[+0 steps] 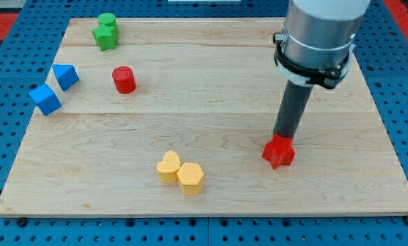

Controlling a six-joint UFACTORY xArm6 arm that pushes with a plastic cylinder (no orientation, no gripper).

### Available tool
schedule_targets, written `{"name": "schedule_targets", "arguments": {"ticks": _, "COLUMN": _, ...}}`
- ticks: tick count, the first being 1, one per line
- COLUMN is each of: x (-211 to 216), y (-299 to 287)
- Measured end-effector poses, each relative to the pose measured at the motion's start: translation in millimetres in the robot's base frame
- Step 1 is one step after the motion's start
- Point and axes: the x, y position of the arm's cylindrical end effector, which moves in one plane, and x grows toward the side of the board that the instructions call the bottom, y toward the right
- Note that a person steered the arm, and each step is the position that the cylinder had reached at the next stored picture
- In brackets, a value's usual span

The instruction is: Move the red star to the bottom right corner

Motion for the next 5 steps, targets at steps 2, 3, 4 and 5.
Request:
{"name": "schedule_targets", "arguments": {"ticks": 2, "x": 32, "y": -56}}
{"name": "schedule_targets", "arguments": {"ticks": 3, "x": 32, "y": -78}}
{"name": "schedule_targets", "arguments": {"ticks": 4, "x": 42, "y": -81}}
{"name": "schedule_targets", "arguments": {"ticks": 5, "x": 59, "y": -67}}
